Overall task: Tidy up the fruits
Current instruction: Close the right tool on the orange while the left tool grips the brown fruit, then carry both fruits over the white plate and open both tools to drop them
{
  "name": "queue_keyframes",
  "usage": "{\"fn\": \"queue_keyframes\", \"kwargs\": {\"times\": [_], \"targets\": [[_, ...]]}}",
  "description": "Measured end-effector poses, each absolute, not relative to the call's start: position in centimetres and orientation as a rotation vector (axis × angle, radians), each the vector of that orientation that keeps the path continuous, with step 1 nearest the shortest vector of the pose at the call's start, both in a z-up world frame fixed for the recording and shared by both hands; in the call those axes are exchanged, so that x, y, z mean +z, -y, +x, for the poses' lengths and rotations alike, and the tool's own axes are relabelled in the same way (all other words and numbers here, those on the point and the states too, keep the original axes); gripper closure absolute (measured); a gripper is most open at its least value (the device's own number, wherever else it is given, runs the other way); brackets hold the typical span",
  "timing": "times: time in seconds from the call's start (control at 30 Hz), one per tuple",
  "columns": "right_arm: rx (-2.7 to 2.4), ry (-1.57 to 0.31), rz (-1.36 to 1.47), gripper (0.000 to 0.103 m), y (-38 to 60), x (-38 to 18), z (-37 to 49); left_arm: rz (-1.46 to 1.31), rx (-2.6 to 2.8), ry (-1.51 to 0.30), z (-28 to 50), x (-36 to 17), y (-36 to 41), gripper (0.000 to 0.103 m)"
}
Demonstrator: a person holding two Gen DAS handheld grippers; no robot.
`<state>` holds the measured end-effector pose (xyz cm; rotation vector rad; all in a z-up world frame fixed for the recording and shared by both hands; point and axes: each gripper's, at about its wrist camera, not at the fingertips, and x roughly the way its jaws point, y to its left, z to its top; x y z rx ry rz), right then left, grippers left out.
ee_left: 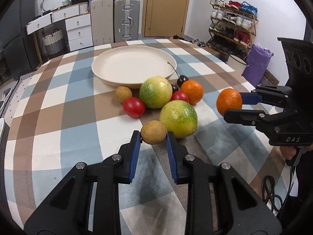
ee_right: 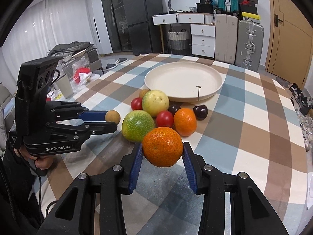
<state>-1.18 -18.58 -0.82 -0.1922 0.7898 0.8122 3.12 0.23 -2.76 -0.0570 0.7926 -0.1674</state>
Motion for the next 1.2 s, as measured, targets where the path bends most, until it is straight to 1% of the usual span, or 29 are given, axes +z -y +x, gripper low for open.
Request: {"fn": "queue_keyframes", "kwargs": {"times": [0.3, 0.53, 1.0, 1.2], "targets": [[0.793, -0.745, -0.134, 0.062, 19.1, 0.8, 0.5, -0.085, -0.098, -0.694, 3.1, 0.0, -1.8, 0.079], [0.778, -0.730, -0.088, 0.062, 19.1, 1.6, 2.2, -0.074, -0.079, -0.644, 4.9, 1.6, -2.1, 0.079], [0.751, -0.712, 0.006, 0.062, 18.1, 2.1, 6.7, -0.090, -0.066, -0.627, 10.8, 1.4, -2.6, 0.079], [0.745, -0.715, 0.000, 0.062, 17.0, 1.7, 8.5, -0.085, -0.057, -0.622, 12.6, 1.1, -2.9, 0.079]]}}
